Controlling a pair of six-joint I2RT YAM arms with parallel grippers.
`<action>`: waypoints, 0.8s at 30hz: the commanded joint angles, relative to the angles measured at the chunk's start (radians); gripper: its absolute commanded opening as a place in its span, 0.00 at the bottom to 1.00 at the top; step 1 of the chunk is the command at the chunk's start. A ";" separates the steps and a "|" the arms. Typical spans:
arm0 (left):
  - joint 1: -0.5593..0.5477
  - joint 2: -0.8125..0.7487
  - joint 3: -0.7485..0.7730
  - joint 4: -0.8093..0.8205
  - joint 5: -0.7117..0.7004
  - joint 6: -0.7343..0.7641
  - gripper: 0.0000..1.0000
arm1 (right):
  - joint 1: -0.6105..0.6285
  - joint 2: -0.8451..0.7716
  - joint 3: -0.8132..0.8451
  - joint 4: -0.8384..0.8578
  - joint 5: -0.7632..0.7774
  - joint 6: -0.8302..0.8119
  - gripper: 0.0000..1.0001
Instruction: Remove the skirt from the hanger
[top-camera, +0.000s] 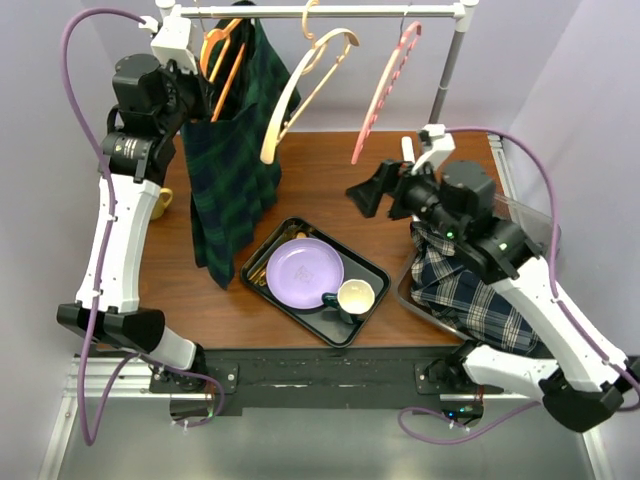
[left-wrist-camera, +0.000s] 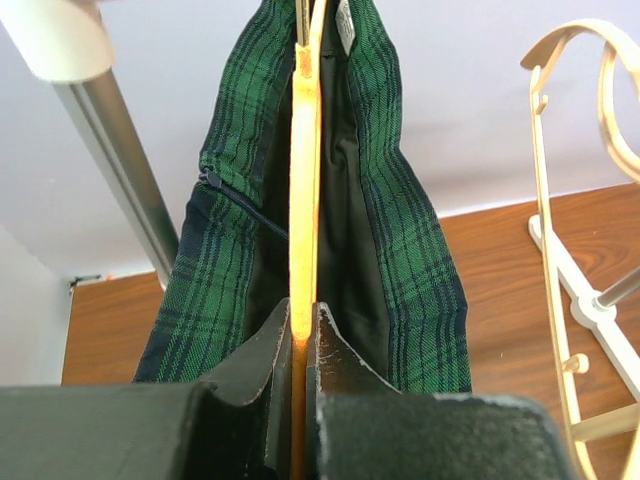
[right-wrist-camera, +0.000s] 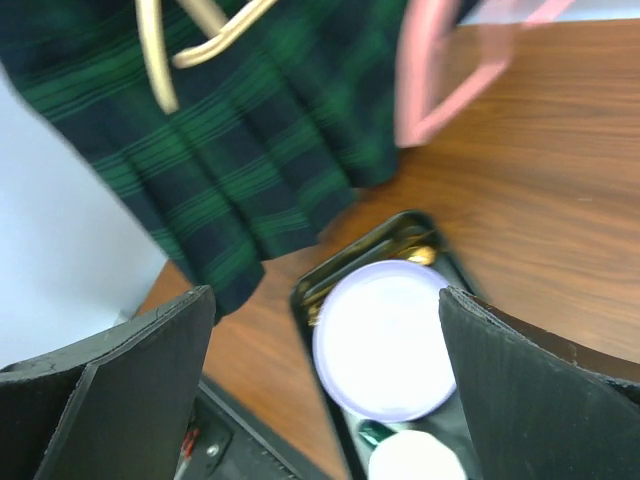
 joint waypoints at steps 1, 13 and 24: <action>0.001 -0.082 0.042 0.087 -0.030 -0.023 0.00 | 0.169 0.068 0.064 0.103 0.135 0.034 0.97; 0.001 -0.121 0.024 0.113 -0.020 -0.082 0.00 | 0.554 0.477 0.340 0.362 0.465 -0.143 0.98; -0.001 -0.176 0.027 0.023 -0.034 -0.132 0.00 | 0.586 0.591 0.389 0.494 0.454 -0.219 0.99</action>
